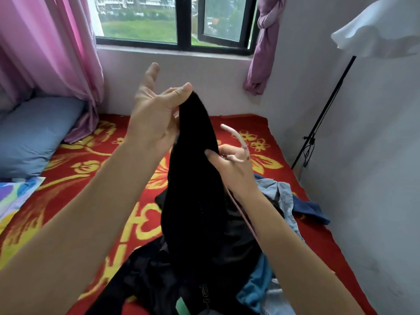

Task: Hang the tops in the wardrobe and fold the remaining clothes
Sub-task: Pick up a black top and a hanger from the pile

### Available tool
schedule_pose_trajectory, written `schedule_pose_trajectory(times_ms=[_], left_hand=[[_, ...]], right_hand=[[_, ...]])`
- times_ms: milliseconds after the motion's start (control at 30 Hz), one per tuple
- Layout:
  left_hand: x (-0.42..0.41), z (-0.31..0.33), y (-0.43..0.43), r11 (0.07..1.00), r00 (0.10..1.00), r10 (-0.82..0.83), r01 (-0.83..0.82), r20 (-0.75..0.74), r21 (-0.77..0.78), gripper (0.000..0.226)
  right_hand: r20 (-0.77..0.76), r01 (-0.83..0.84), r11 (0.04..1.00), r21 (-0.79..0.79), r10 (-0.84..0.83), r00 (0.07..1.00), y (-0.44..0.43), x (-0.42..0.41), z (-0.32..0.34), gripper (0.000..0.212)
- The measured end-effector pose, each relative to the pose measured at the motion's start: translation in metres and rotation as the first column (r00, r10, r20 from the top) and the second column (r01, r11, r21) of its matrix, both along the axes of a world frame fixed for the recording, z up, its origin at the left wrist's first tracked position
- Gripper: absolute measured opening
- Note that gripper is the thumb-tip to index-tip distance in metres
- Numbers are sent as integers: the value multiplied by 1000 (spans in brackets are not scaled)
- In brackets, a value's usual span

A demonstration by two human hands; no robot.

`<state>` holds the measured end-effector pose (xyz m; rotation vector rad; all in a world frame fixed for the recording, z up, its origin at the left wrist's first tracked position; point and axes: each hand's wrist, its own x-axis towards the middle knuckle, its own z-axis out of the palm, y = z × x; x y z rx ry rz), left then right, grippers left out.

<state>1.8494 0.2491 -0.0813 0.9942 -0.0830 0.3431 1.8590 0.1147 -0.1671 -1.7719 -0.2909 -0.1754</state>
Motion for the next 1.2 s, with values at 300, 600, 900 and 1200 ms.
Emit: schedule_pose_trajectory(times_ms=[300, 600, 900, 1200], left_hand=[[-17, -43, 57, 990, 993, 108, -104, -38, 95, 35], [-67, -183, 53, 818, 889, 350, -137, -295, 559, 27], [-85, -238, 26, 593, 835, 466, -50, -291, 804, 21], [-91, -251, 25, 489, 896, 389, -4, -214, 873, 18]], right_hand=[[-326, -315, 948, 55, 315, 892, -32, 18, 28, 34], [-596, -221, 969, 108, 242, 766, 4, -3, -63, 47], [-613, -287, 951, 112, 294, 734, 21, -19, -84, 40], [-612, -233, 967, 105, 247, 751, 21, -21, -84, 44]])
